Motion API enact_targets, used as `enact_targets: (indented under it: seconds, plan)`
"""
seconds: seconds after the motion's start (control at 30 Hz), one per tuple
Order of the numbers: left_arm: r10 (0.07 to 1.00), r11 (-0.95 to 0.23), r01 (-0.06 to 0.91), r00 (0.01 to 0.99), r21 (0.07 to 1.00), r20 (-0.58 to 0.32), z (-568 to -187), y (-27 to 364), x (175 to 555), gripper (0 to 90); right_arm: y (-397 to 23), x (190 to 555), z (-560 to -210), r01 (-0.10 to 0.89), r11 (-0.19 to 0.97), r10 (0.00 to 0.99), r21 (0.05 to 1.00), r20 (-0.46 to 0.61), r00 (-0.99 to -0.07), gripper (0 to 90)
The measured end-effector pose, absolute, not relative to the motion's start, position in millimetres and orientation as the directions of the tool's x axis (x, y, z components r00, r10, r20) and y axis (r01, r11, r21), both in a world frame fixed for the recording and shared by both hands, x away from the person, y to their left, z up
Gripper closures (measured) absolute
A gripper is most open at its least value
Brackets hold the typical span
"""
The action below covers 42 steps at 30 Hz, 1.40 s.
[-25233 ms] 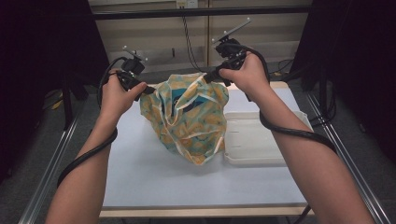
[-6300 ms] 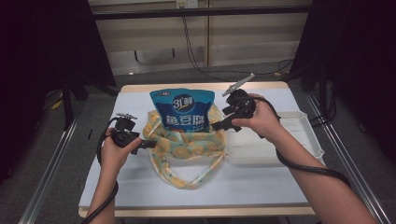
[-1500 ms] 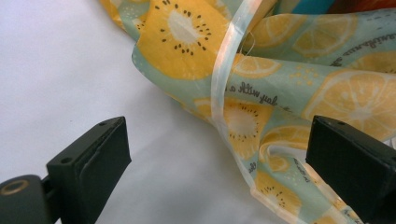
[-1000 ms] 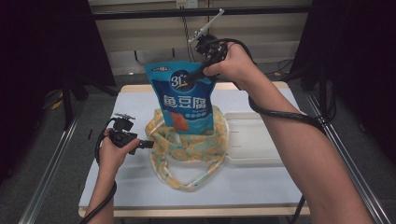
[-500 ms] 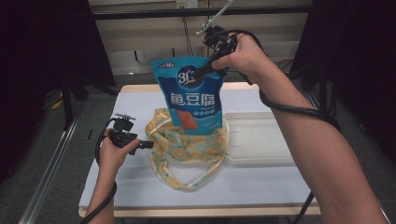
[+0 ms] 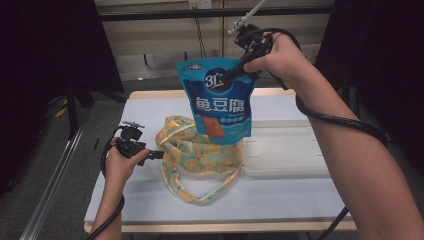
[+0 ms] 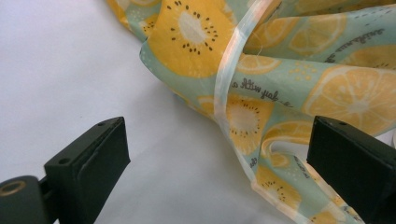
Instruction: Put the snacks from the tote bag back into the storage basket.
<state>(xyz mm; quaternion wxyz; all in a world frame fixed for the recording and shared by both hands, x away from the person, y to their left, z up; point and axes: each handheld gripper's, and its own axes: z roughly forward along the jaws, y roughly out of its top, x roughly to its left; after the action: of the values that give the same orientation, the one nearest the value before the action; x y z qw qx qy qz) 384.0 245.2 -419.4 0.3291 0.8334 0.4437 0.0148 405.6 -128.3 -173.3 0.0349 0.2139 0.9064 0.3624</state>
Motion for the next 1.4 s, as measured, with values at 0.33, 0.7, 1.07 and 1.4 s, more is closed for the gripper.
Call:
enact_targets:
  seconds: [0.33,0.7,1.07,1.4]
  plan:
    - [0.752,-0.387,0.730,0.603,0.564,-0.264,-418,245,383,5.3,-149,398,-173,0.390,0.648,0.446,0.654,0.089,-0.891,90.0]
    - [0.753,-0.387,0.731,0.602,0.562,-0.264,-419,245,383,5.3,-169,393,-176,0.409,0.645,0.461,0.646,0.097,-0.882,90.0]
    - [0.752,-0.386,0.732,0.602,0.562,-0.267,-419,244,383,5.3,-186,389,-167,0.422,0.638,0.481,0.645,0.094,-0.872,90.0]
    - [0.748,-0.400,0.730,0.609,0.554,-0.263,-421,243,384,5.3,-197,386,-166,0.424,0.644,0.486,0.637,0.087,-0.869,90.0]
